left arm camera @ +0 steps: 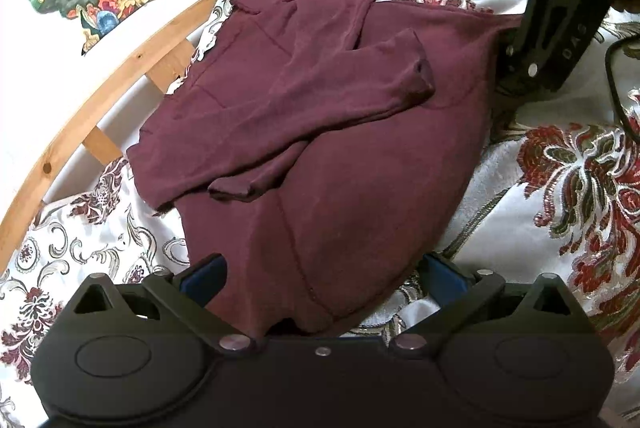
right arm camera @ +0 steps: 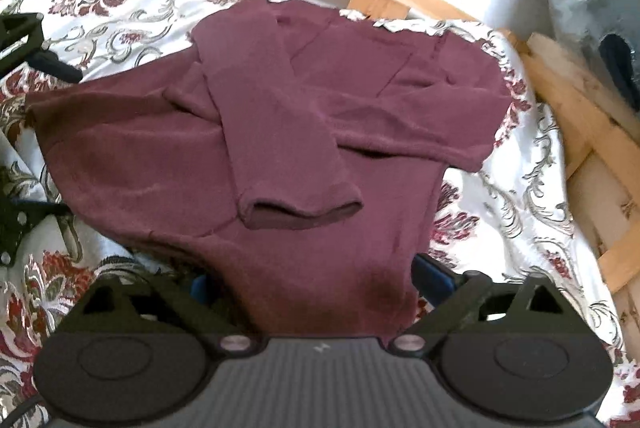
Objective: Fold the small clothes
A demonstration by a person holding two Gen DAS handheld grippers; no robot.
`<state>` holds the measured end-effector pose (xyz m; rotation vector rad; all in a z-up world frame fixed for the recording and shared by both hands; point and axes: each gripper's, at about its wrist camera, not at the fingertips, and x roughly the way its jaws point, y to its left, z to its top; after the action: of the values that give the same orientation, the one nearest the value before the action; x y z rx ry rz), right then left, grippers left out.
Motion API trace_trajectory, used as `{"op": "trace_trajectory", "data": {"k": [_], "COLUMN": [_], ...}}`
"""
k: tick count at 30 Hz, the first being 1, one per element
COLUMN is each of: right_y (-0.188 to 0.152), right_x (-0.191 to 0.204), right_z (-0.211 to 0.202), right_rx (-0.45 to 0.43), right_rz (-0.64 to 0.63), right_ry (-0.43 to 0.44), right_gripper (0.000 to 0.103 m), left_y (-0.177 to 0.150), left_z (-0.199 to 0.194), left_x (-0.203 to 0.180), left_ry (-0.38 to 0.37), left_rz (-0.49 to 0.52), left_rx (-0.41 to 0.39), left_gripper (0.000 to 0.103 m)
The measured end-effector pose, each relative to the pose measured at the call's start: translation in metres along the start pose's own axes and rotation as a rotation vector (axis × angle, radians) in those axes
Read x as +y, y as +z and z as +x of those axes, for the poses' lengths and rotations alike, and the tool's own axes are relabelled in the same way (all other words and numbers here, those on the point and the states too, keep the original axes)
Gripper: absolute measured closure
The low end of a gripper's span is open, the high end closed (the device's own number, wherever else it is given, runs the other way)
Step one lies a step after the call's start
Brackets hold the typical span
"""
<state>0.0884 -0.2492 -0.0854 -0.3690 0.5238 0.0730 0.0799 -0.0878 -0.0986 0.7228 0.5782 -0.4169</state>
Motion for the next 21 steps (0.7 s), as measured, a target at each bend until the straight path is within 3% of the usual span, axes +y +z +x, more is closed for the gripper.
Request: {"op": "trace_trajectory", "data": {"k": [3,4,6,8,15,21], "right_y": [0.0,0.001,0.003,0.006,0.011,0.011], "right_x": [0.002,0.004,0.004,0.004,-0.008,-0.017], "right_z": [0.0,-0.002,-0.007,-0.013,-0.016,-0.014], "right_rx": [-0.003,-0.015,-0.046,-0.082,-0.122,-0.123], "right_rz": [-0.002,-0.002,0.002,0.007,0.084,0.119], "right_ry": [0.028,0.035,0.043,0.039,0.026,0.022], "right_gripper": [0.04,0.053,0.065,0.082,0.088,0.089], "left_y": [0.0,0.0,0.0,0.001,0.001,0.0], "left_z": [0.002,0.002,0.001,0.0,0.003,0.006], "left_x": [0.004,0.005,0.003,0.0,0.01,0.024], "left_ry": [-0.006,-0.004,0.005,0.015,-0.008,0.035], "left_rz": [-0.029,-0.037,-0.035,-0.015,-0.07,-0.095], "left_rx": [0.009,0.012,0.013,0.007,0.021,0.031], "left_gripper": [0.0,0.0,0.0,0.0,0.0,0.0]}}
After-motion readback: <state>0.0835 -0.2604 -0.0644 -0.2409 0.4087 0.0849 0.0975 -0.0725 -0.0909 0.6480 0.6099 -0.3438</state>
